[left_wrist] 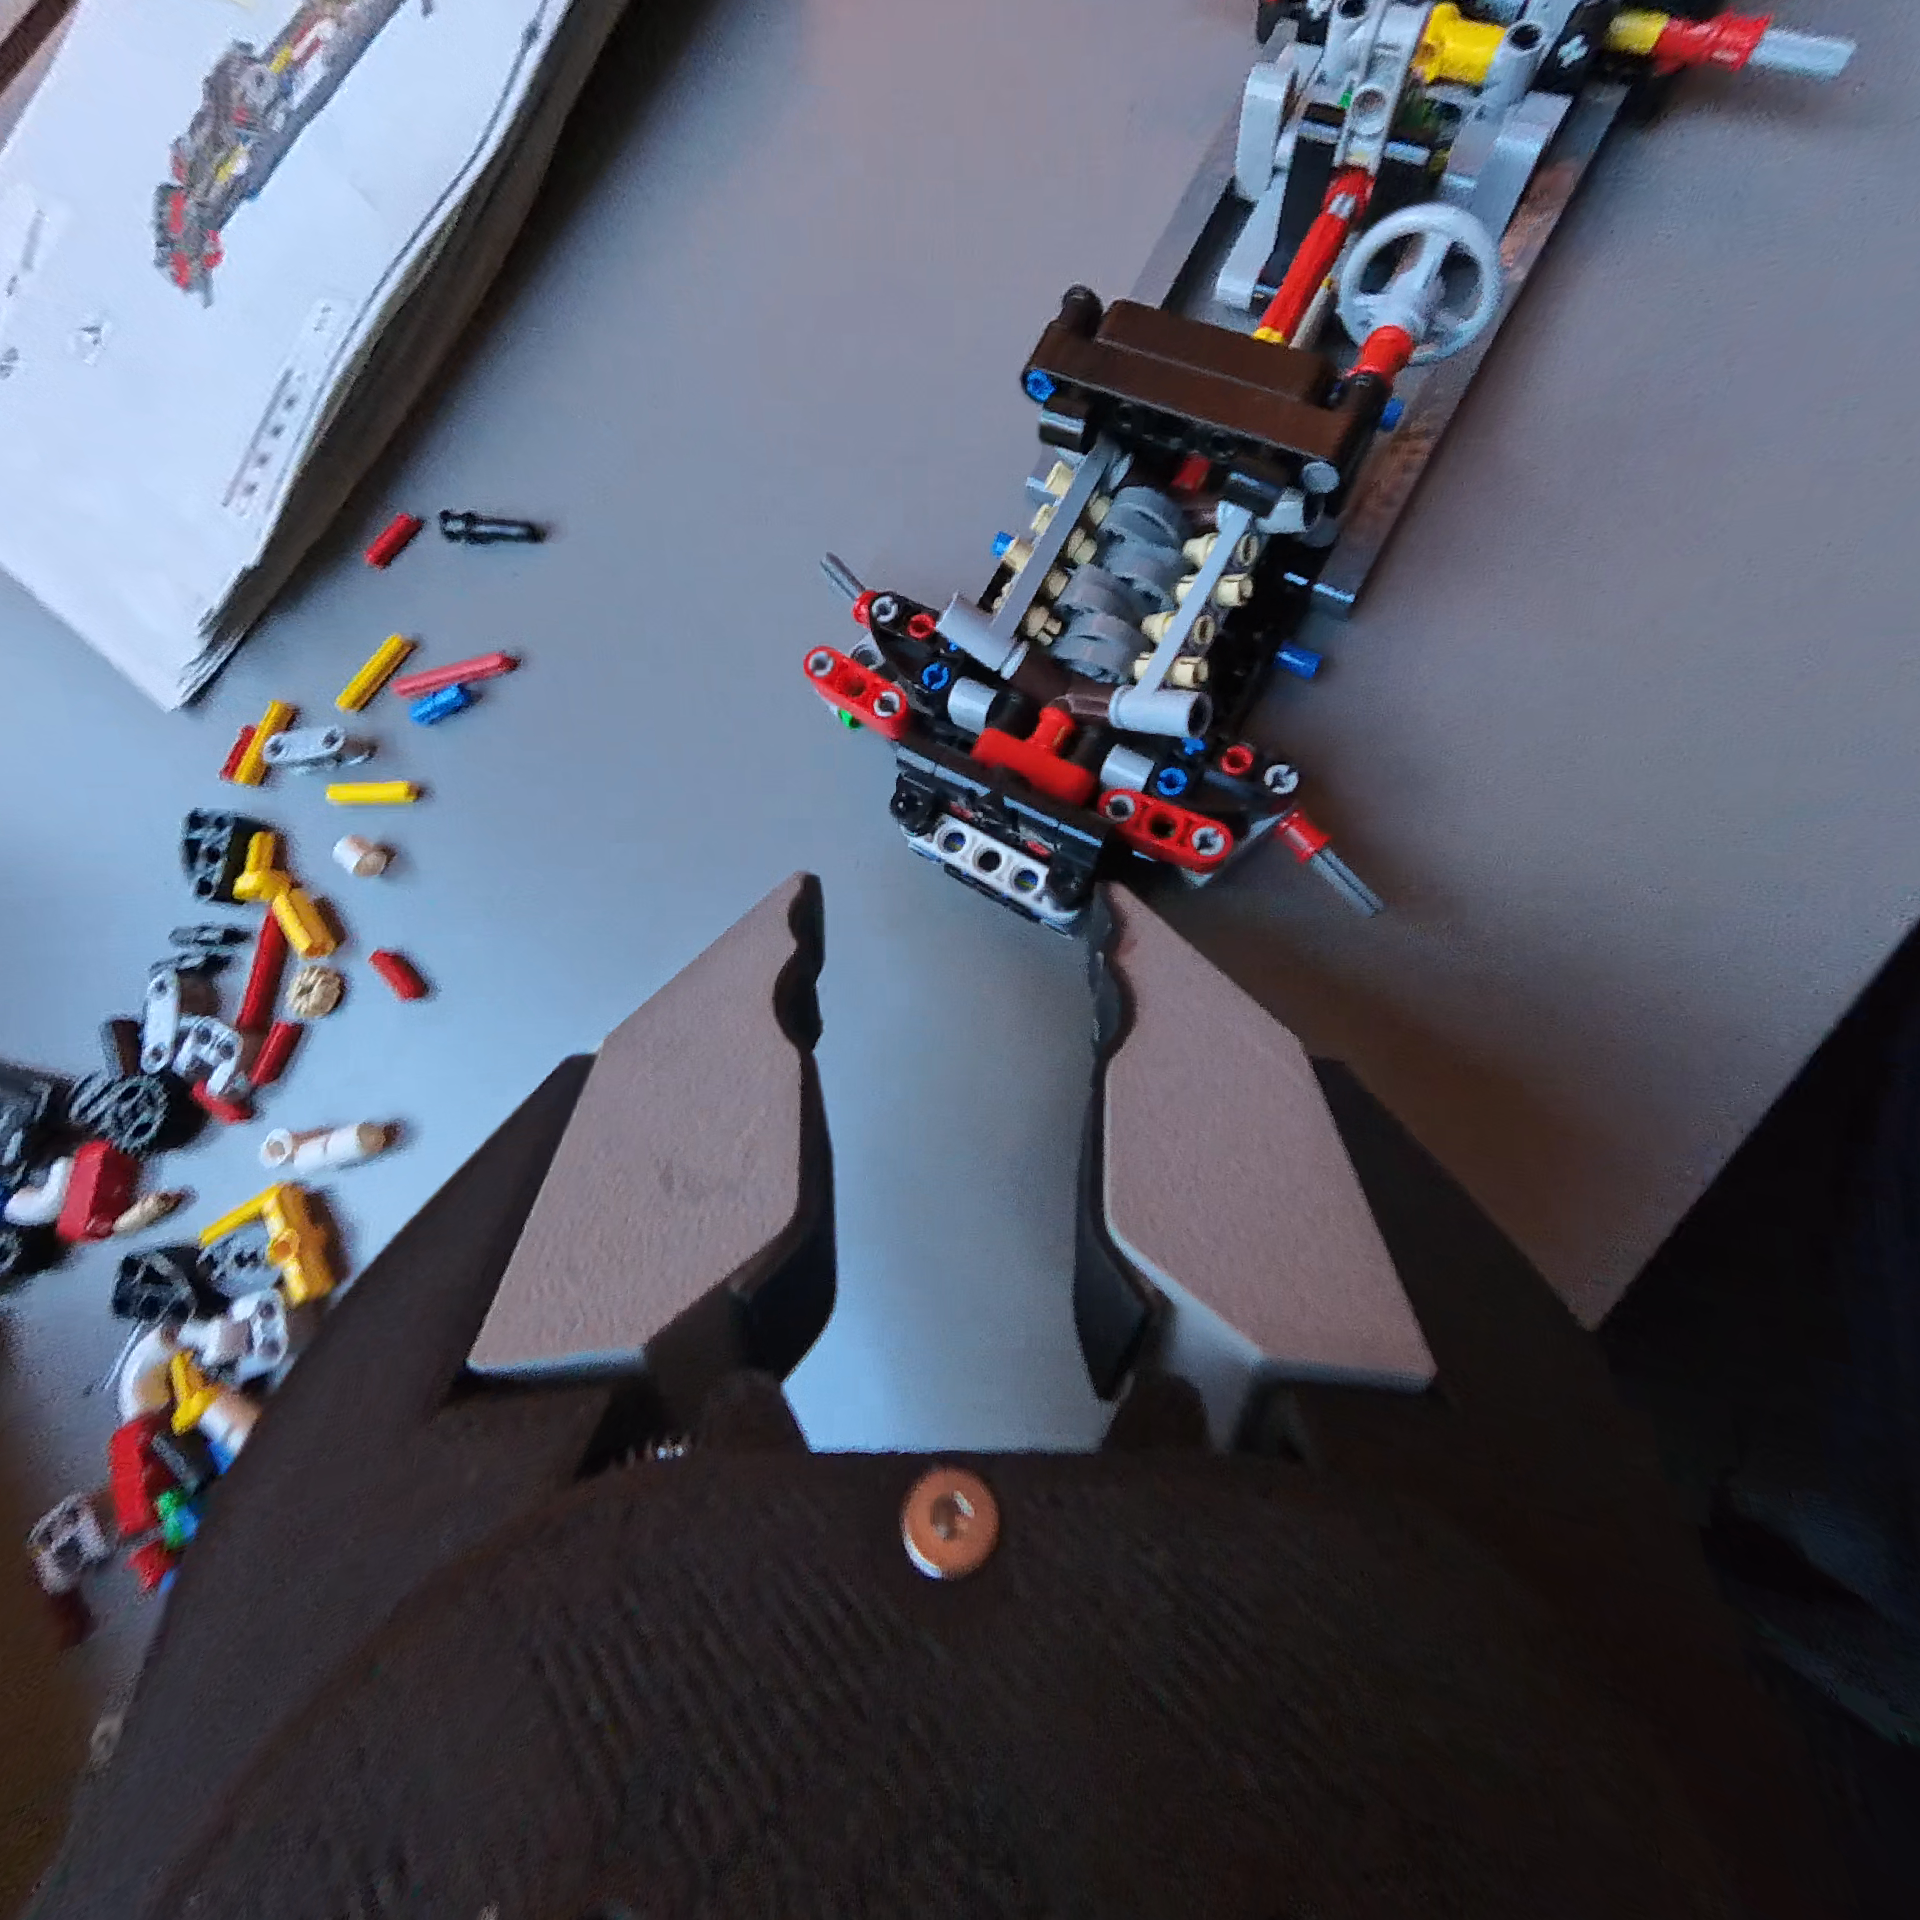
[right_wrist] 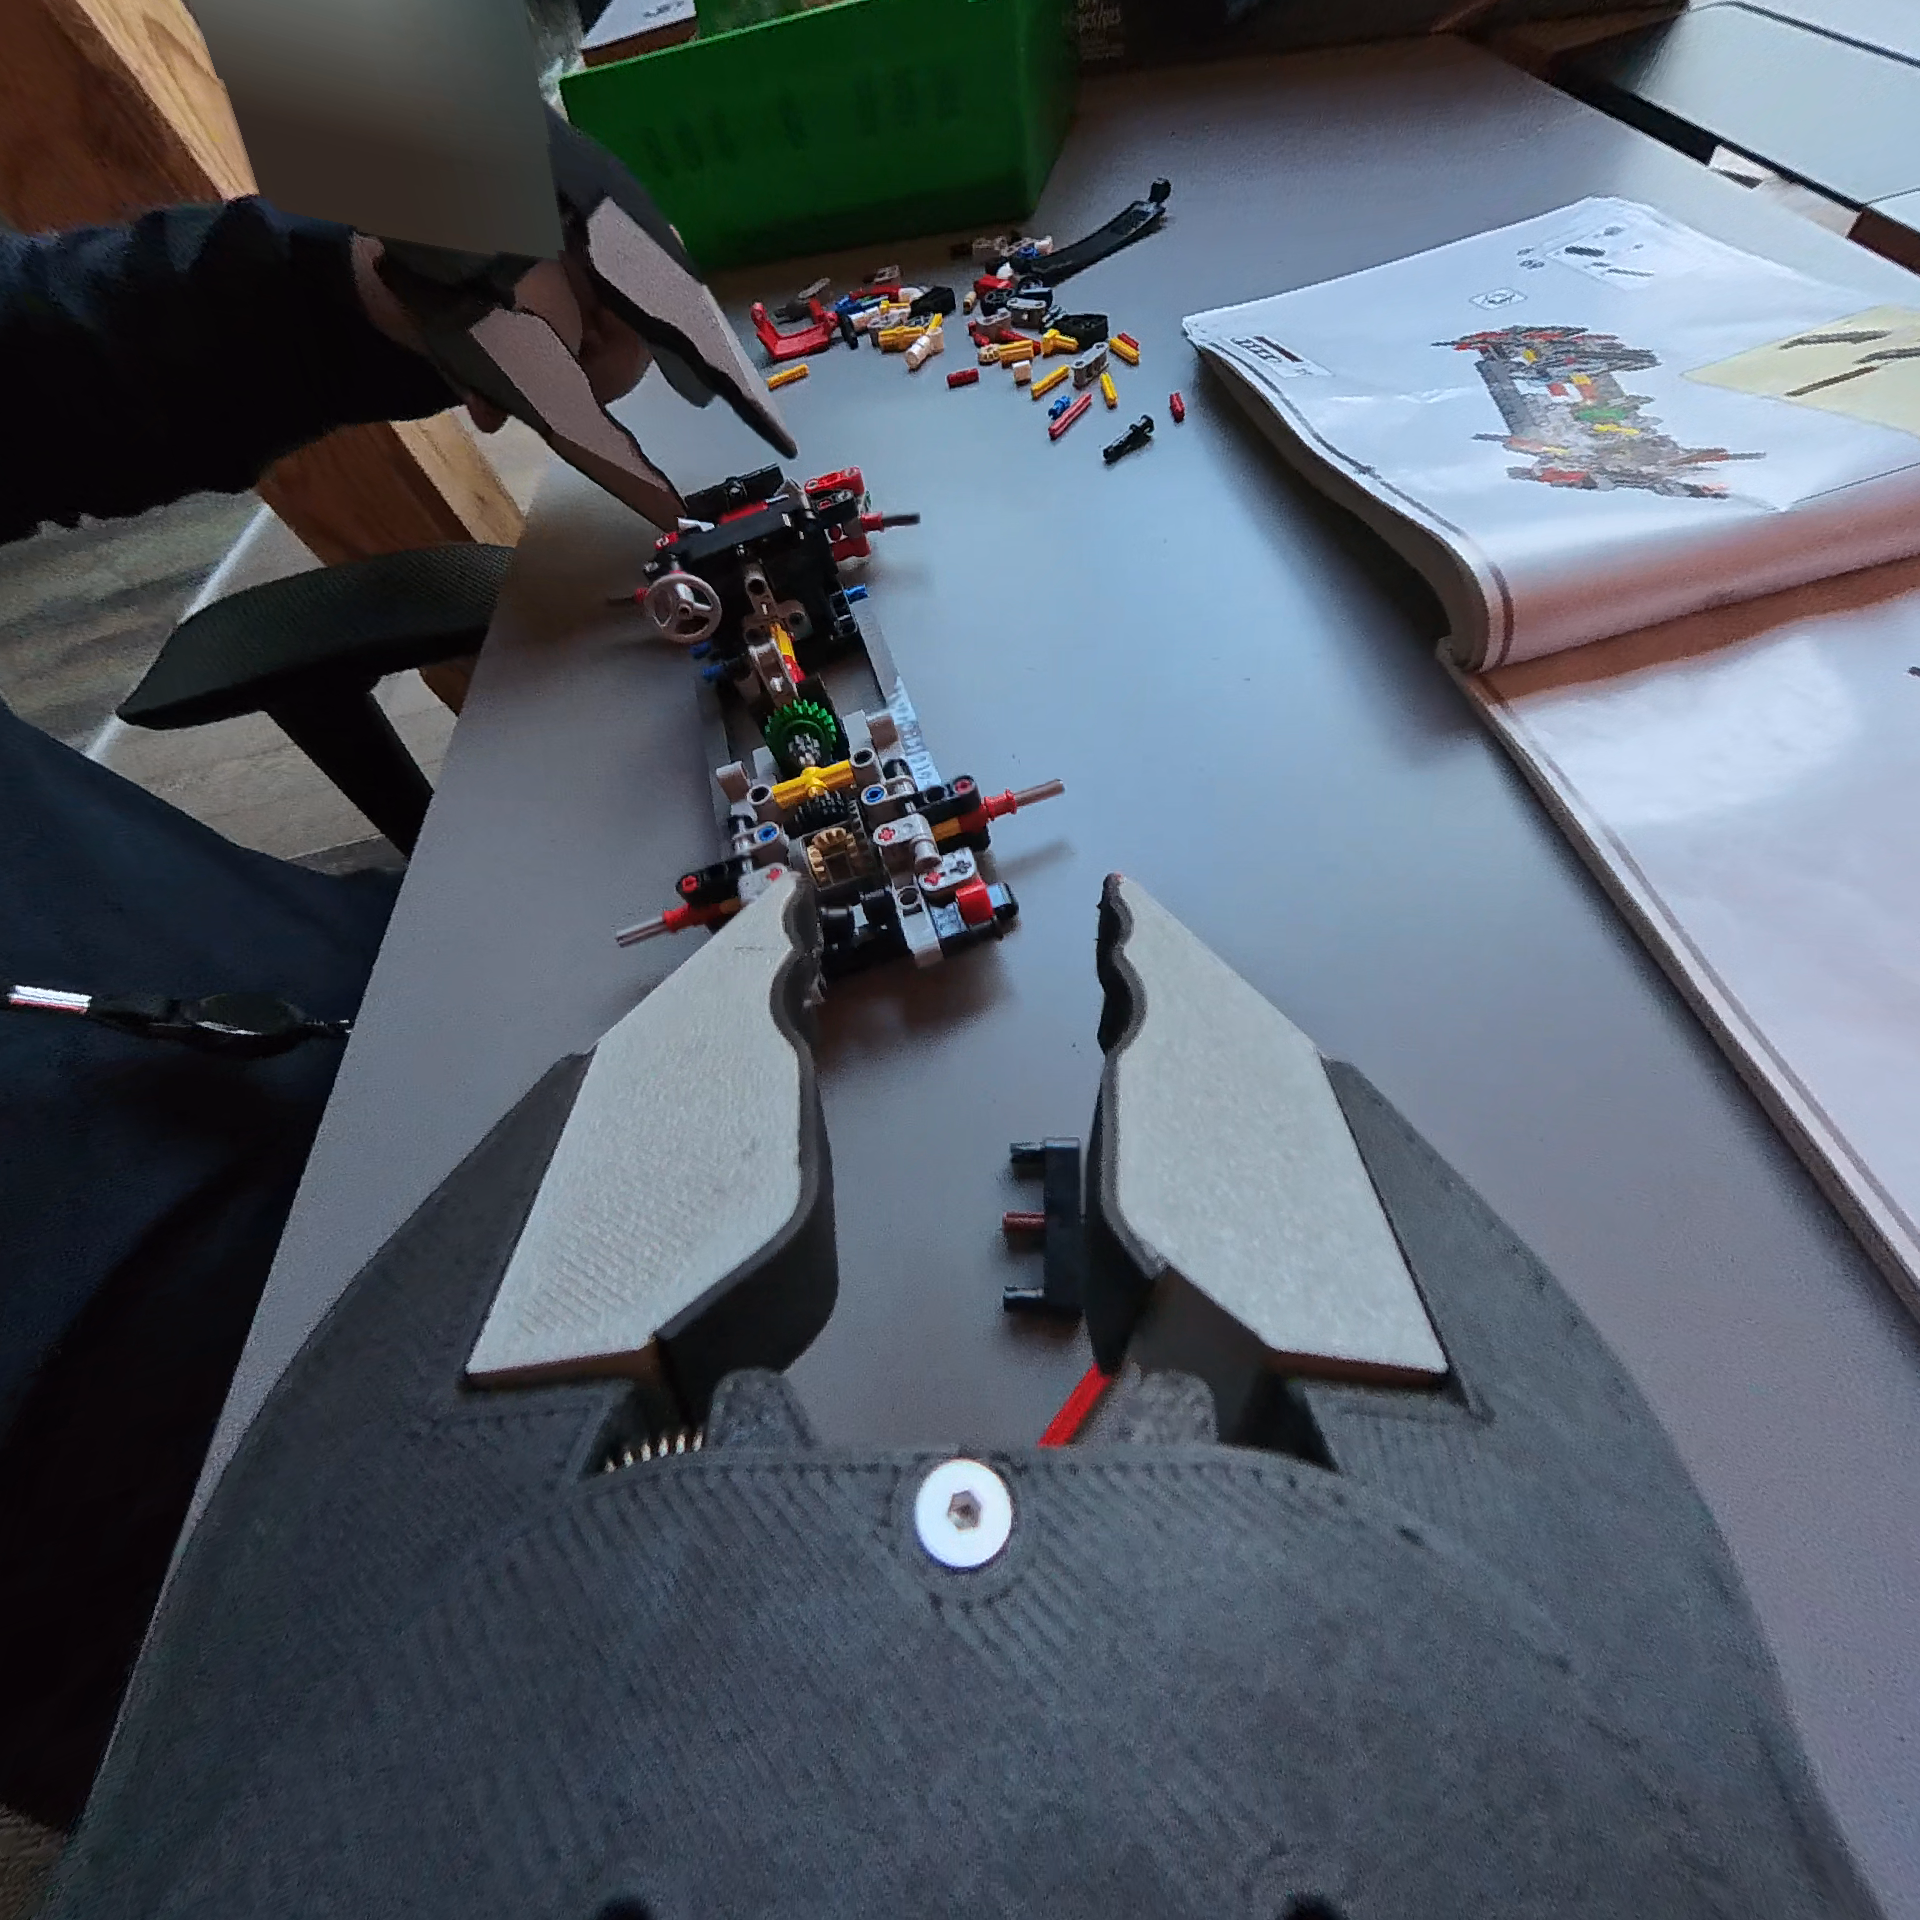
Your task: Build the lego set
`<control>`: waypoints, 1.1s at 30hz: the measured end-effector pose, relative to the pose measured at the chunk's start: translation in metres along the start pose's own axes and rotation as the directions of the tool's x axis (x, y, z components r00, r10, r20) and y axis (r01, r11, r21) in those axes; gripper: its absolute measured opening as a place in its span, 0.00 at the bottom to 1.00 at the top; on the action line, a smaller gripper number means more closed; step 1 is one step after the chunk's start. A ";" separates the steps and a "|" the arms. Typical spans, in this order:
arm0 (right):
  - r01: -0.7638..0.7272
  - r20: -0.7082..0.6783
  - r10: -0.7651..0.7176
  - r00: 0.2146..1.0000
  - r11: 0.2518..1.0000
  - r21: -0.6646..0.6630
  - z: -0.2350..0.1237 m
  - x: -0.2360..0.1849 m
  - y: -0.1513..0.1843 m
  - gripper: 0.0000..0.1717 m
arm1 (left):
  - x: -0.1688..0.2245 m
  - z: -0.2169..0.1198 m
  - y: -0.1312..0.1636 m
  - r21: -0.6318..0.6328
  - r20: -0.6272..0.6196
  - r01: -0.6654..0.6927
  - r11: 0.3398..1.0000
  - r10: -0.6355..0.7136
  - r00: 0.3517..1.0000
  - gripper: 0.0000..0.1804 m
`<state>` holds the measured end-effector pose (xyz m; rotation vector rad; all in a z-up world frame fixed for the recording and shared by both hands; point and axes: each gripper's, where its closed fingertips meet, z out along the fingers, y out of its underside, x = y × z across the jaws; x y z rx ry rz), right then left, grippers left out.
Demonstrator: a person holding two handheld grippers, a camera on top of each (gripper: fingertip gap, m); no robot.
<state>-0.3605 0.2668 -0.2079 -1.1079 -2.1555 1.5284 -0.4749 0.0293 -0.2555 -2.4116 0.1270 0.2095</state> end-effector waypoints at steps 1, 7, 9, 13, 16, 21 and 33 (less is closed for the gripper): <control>0.003 -0.007 -0.003 1.000 1.000 0.001 -0.002 0.001 0.000 0.30 | 0.002 0.004 -0.004 -0.001 -0.021 0.009 1.000 -0.009 1.000 0.27; 0.029 -0.075 -0.021 0.997 0.994 0.107 -0.032 0.010 -0.018 0.30 | 0.002 0.000 -0.051 0.045 -0.185 0.029 0.999 -0.021 0.982 0.35; 0.027 -0.109 -0.003 0.994 0.976 0.214 -0.051 0.017 -0.032 0.30 | -0.023 -0.025 -0.088 0.152 -0.187 0.072 0.986 -0.043 0.981 0.34; 0.034 -0.204 0.055 0.977 0.911 0.410 -0.093 0.038 -0.054 0.29 | -0.073 -0.087 -0.170 0.399 -0.165 0.121 0.909 -0.059 0.985 0.37; 0.112 -0.283 0.044 0.958 0.852 0.511 -0.122 0.043 -0.065 0.23 | -0.083 -0.117 -0.213 0.547 -0.158 0.092 0.832 -0.006 0.987 0.38; 0.168 -0.396 0.076 0.915 0.821 0.546 -0.147 0.059 -0.062 0.20 | -0.073 -0.093 -0.212 0.649 -0.149 0.031 0.760 0.087 0.985 0.35; 0.067 -0.345 0.076 0.936 0.921 0.384 -0.094 0.072 -0.033 0.27 | 0.006 0.003 -0.013 0.121 -0.071 -0.019 0.992 0.028 0.997 0.43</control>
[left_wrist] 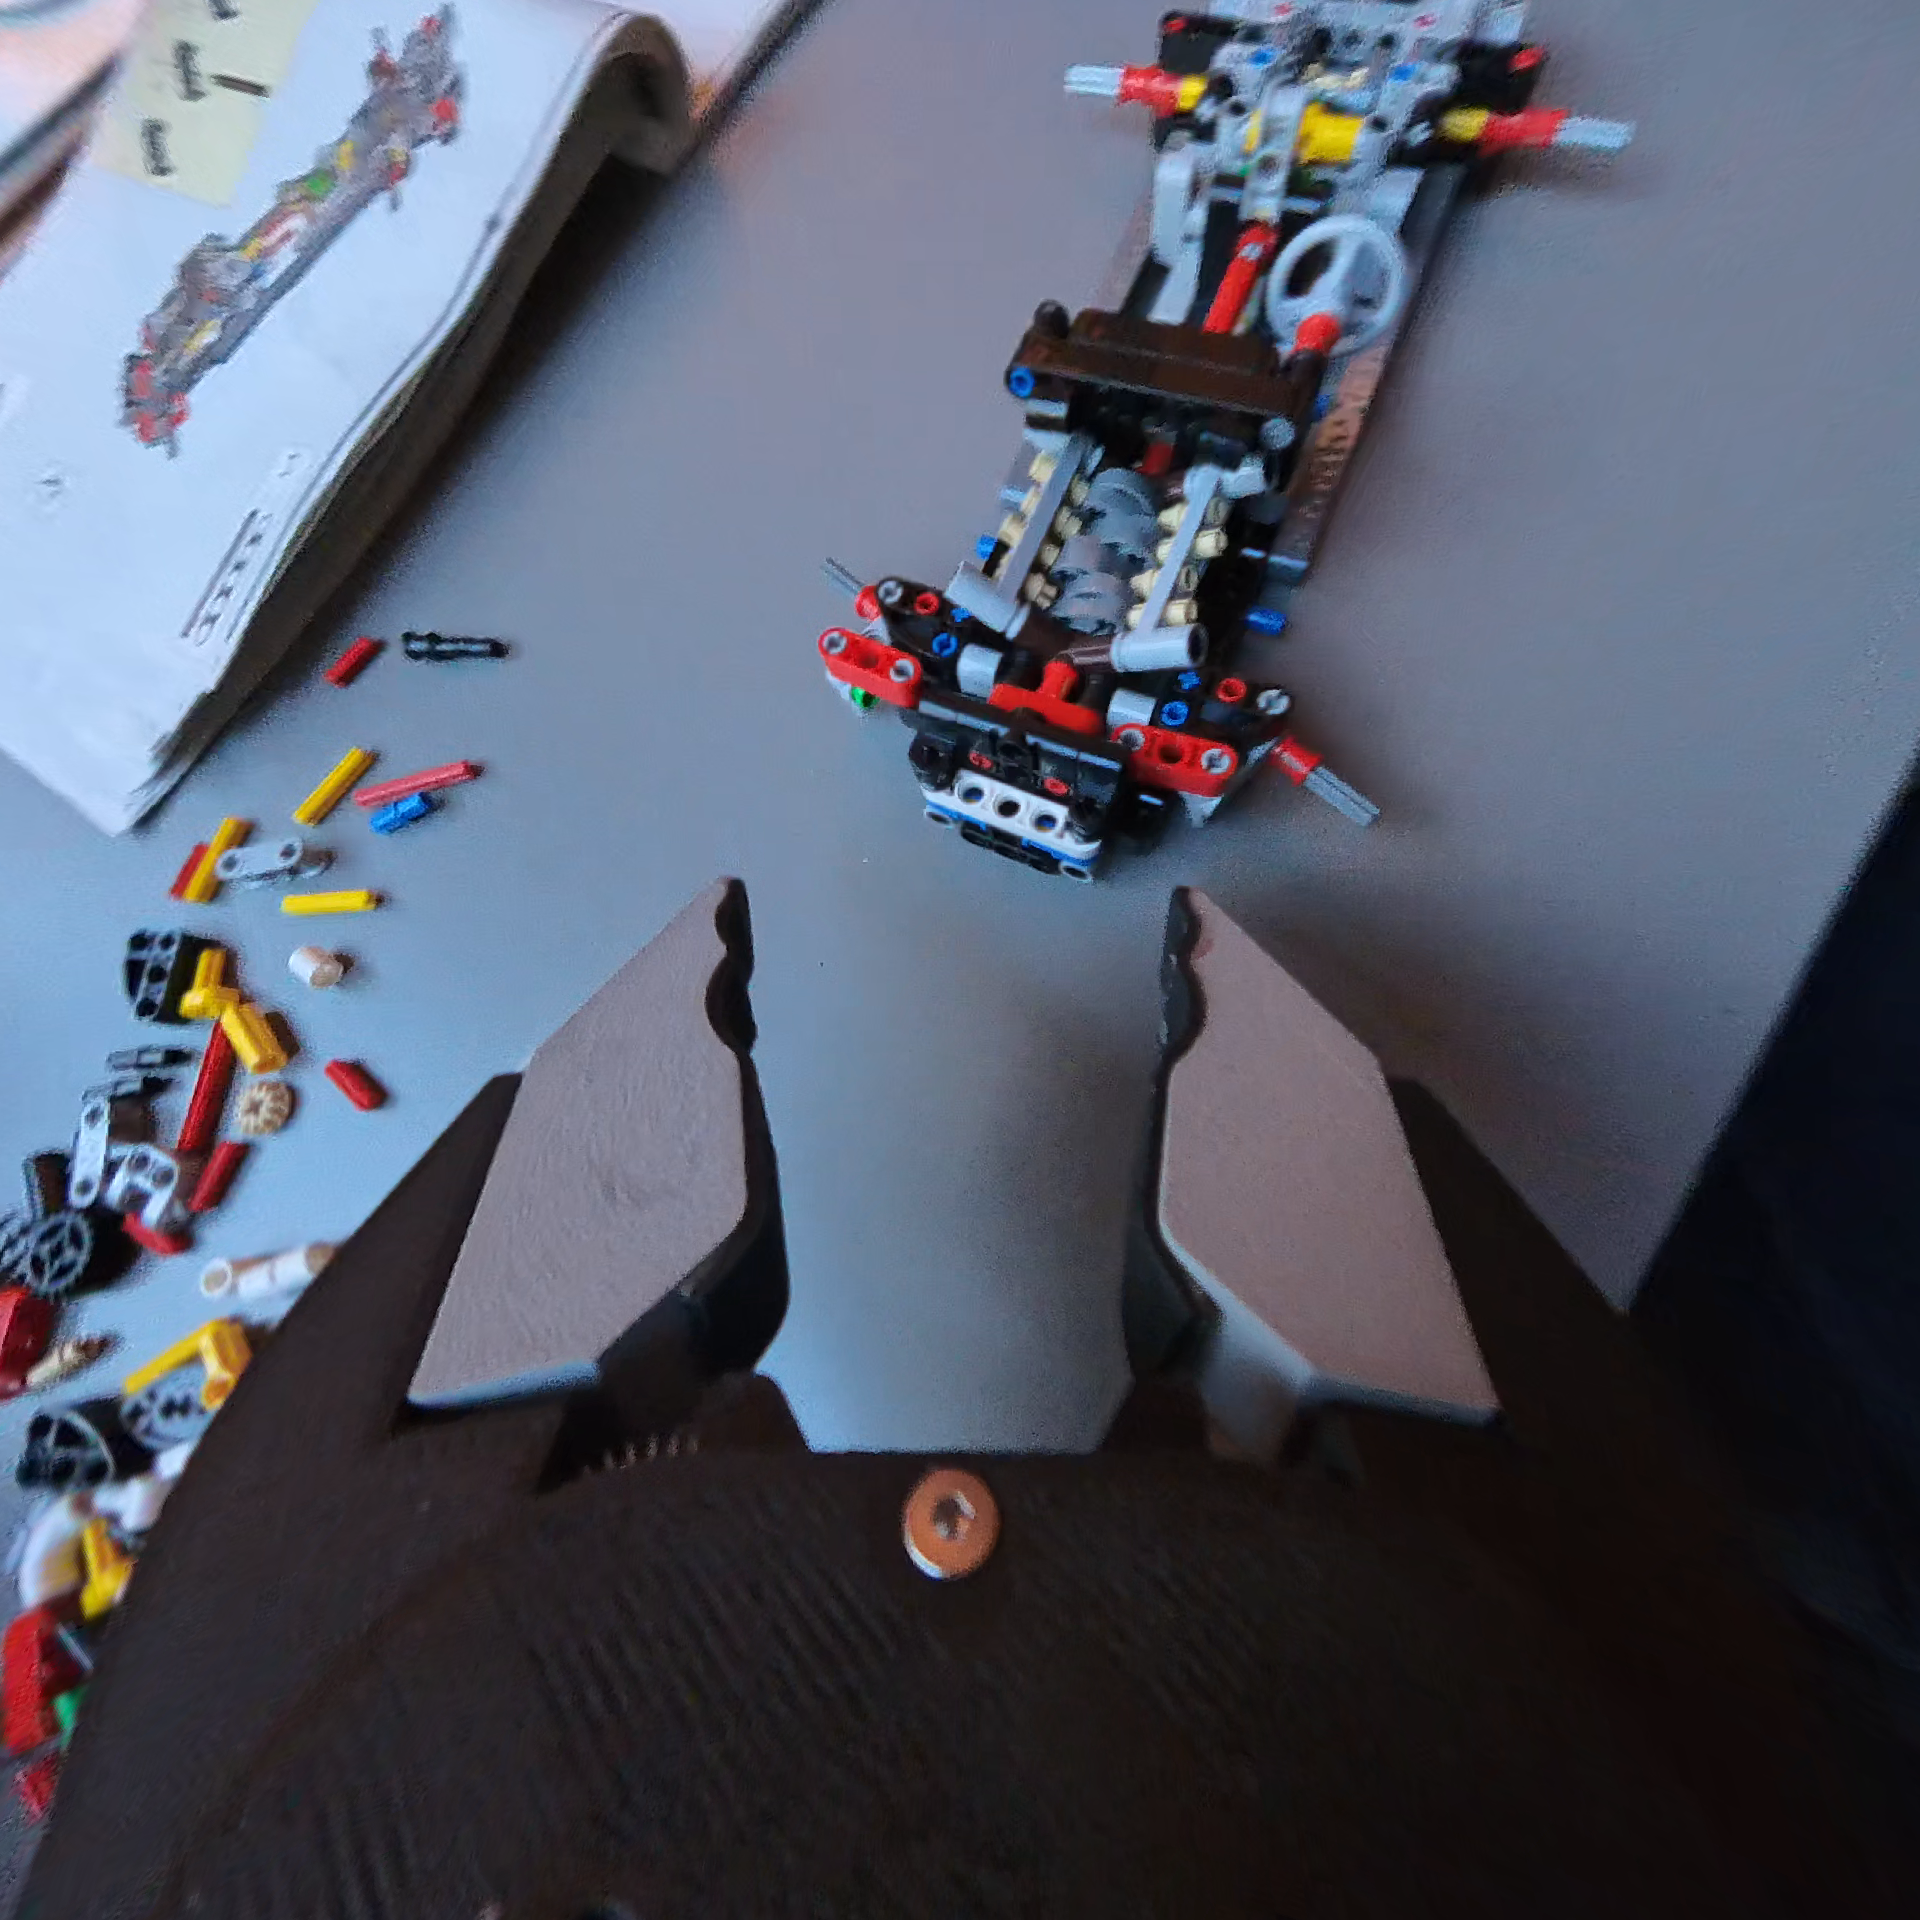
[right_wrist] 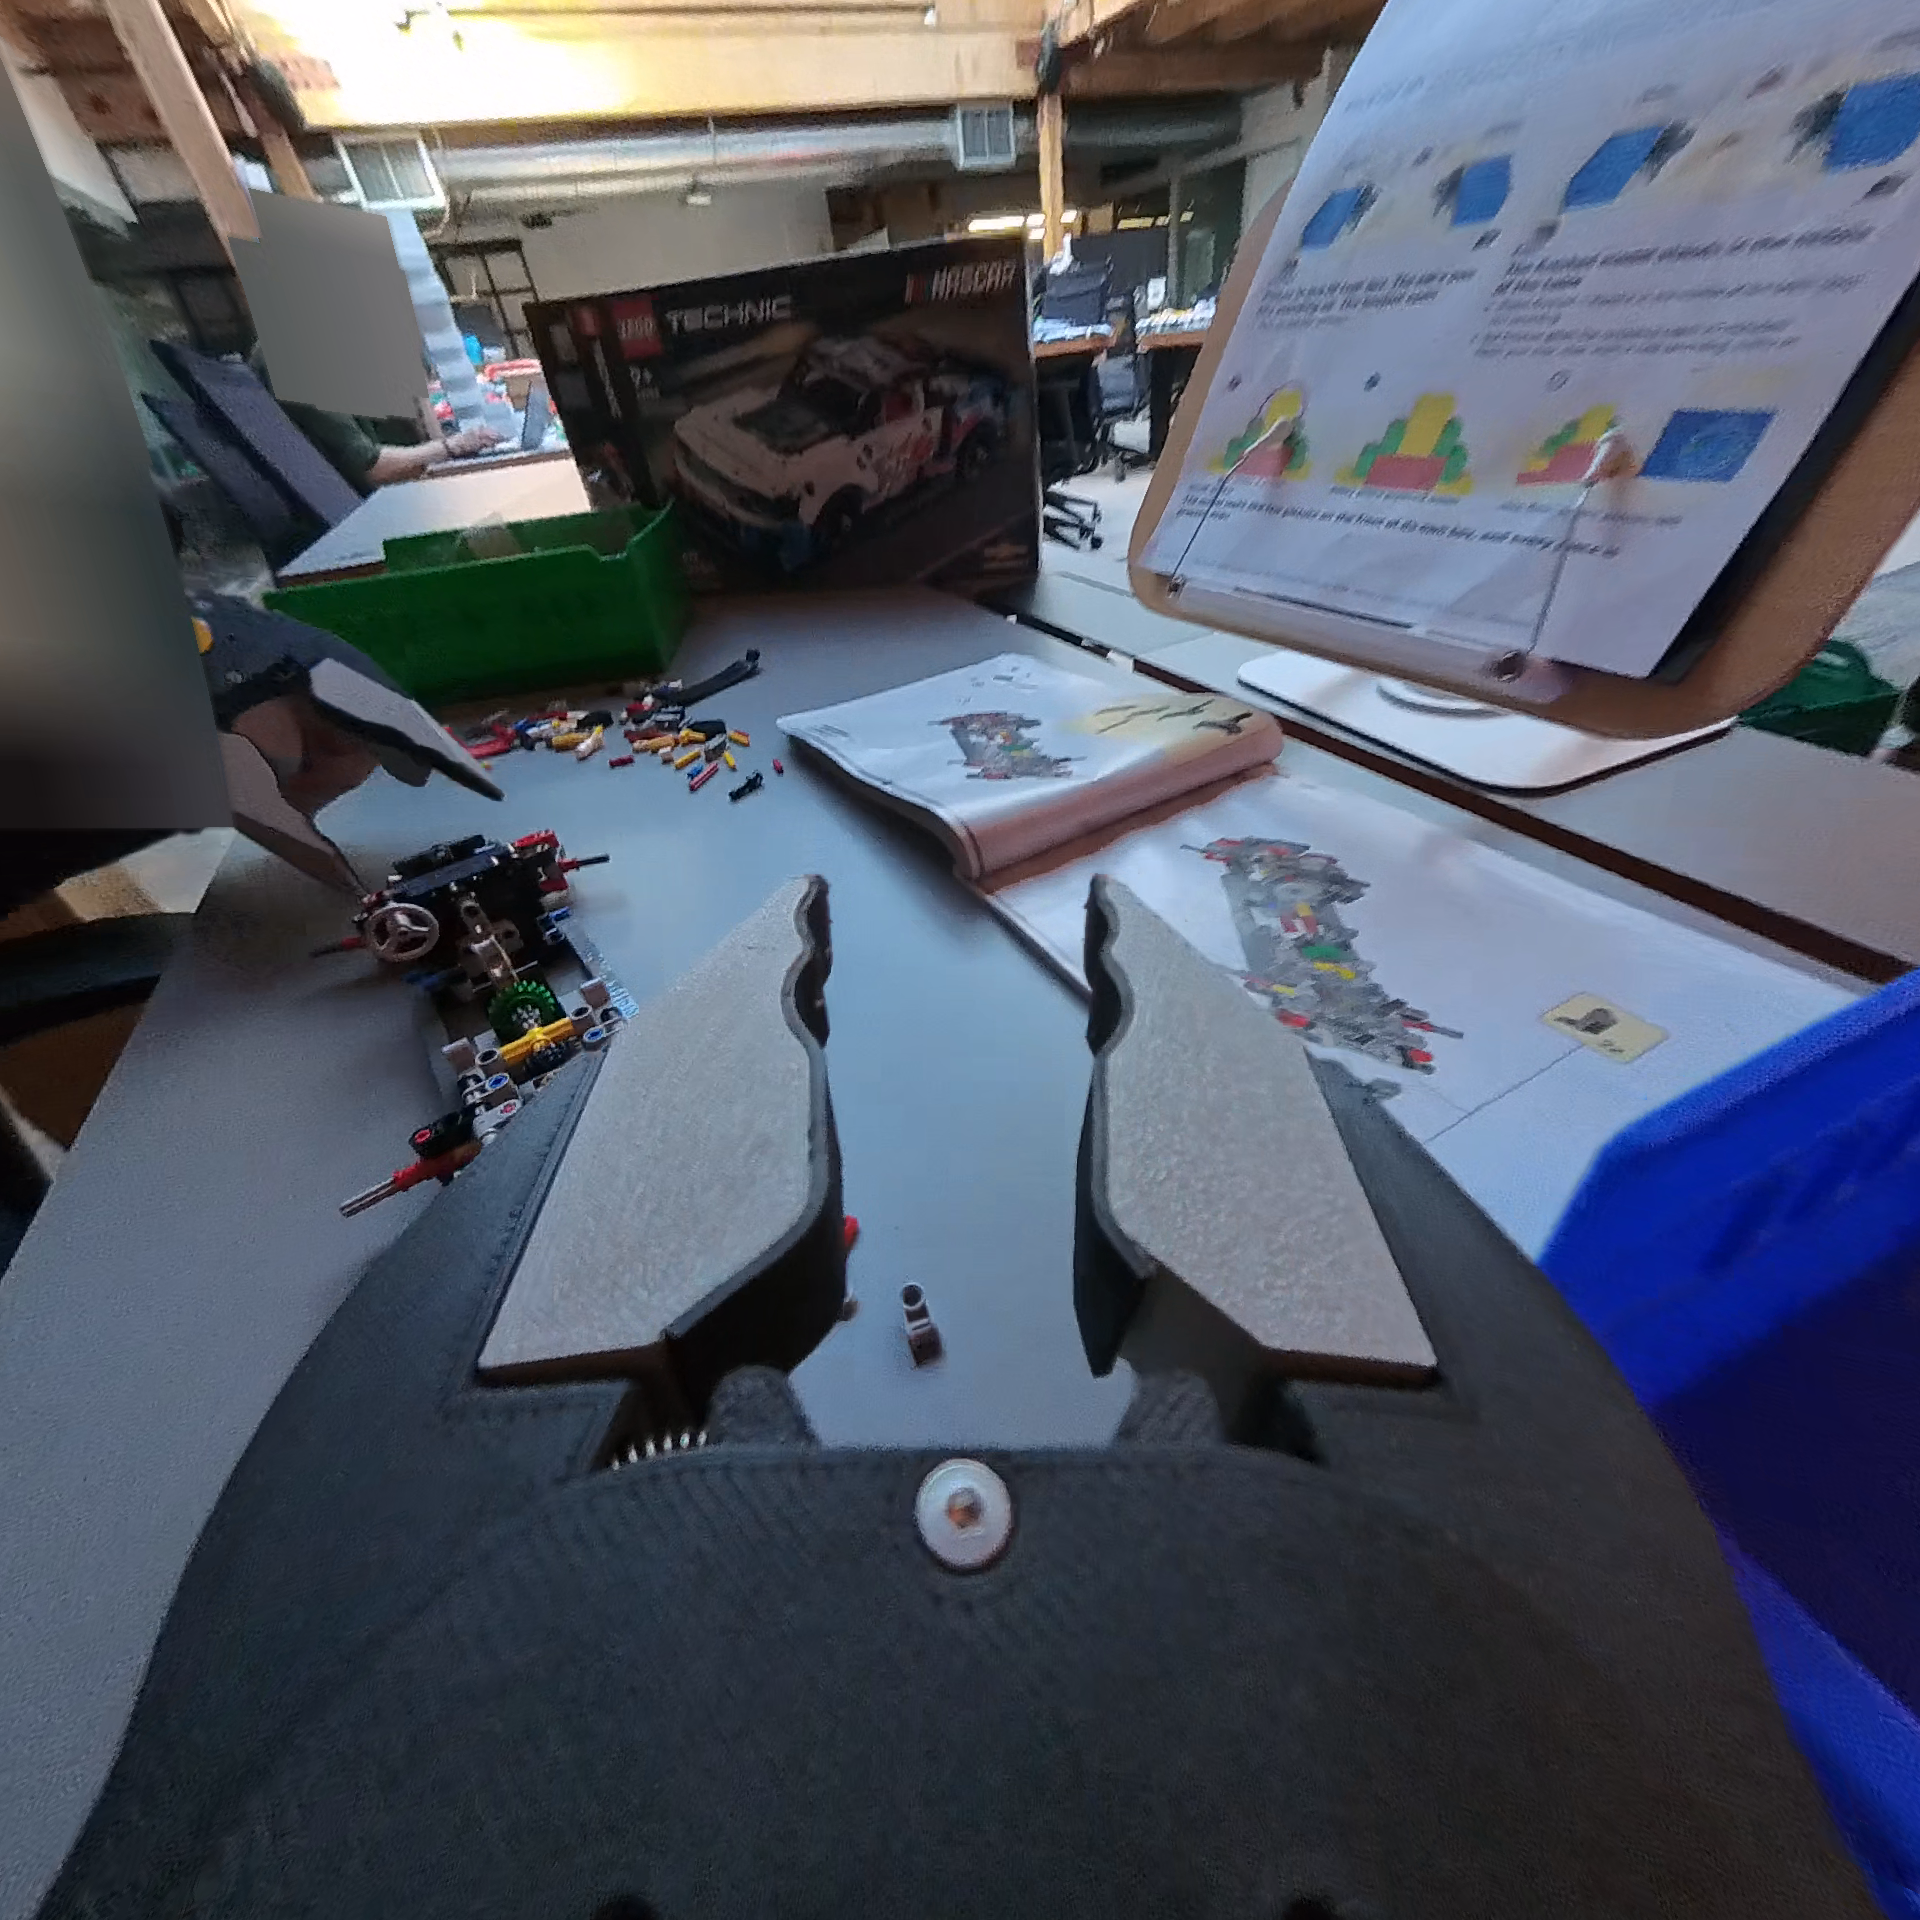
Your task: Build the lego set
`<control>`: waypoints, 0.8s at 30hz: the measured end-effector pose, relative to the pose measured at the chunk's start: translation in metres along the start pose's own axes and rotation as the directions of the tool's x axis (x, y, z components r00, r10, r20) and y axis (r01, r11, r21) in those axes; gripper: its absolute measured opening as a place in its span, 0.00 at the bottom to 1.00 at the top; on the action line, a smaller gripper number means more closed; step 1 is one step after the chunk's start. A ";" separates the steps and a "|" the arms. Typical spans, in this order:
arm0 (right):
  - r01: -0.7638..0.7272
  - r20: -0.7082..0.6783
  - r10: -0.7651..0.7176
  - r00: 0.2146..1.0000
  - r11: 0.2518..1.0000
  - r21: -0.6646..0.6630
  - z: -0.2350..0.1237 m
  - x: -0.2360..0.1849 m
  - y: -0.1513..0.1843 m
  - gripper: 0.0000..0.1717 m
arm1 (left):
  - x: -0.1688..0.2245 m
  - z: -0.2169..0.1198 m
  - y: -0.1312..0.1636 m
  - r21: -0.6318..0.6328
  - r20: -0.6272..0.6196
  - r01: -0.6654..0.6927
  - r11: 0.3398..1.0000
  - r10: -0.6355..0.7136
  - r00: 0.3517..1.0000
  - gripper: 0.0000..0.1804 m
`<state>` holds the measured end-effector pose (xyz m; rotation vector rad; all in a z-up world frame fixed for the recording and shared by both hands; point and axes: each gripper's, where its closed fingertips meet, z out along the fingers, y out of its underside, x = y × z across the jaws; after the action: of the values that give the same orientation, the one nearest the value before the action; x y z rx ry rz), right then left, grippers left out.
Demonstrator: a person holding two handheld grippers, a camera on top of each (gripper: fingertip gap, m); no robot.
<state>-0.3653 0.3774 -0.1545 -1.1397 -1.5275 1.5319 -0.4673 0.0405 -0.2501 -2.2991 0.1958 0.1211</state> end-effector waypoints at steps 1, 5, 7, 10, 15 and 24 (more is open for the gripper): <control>-0.012 0.010 0.012 1.000 1.000 -0.012 0.004 -0.001 0.003 0.28 | 0.001 0.003 0.001 0.007 0.043 0.007 1.000 -0.007 0.999 0.43; -0.050 0.036 0.051 0.998 0.998 -0.038 0.012 -0.003 0.012 0.29 | 0.013 0.015 0.001 -0.001 0.038 -0.019 1.000 0.019 0.999 0.47; -0.043 0.030 0.044 0.999 0.998 -0.053 0.013 -0.003 0.016 0.29 | 0.018 0.021 -0.003 0.007 0.007 -0.023 1.000 0.023 1.000 0.46; -0.037 0.025 0.039 0.999 0.997 -0.063 0.013 -0.004 0.018 0.29 | 0.025 0.029 -0.010 -0.004 -0.028 0.025 1.000 -0.025 0.999 0.48; -0.036 0.034 0.038 0.999 0.997 -0.063 0.014 -0.007 0.017 0.29 | 0.023 0.017 -0.018 0.017 -0.018 0.053 0.998 -0.053 0.998 0.49; -0.018 0.010 0.019 1.000 0.997 -0.080 0.016 -0.002 0.023 0.30 | -0.051 -0.034 -0.101 0.347 0.068 -0.087 0.934 0.068 0.995 0.51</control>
<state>-0.3765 0.3678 -0.1783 -1.1955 -1.6028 1.5029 -0.4983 0.0878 -0.1464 -1.9312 0.2584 0.1751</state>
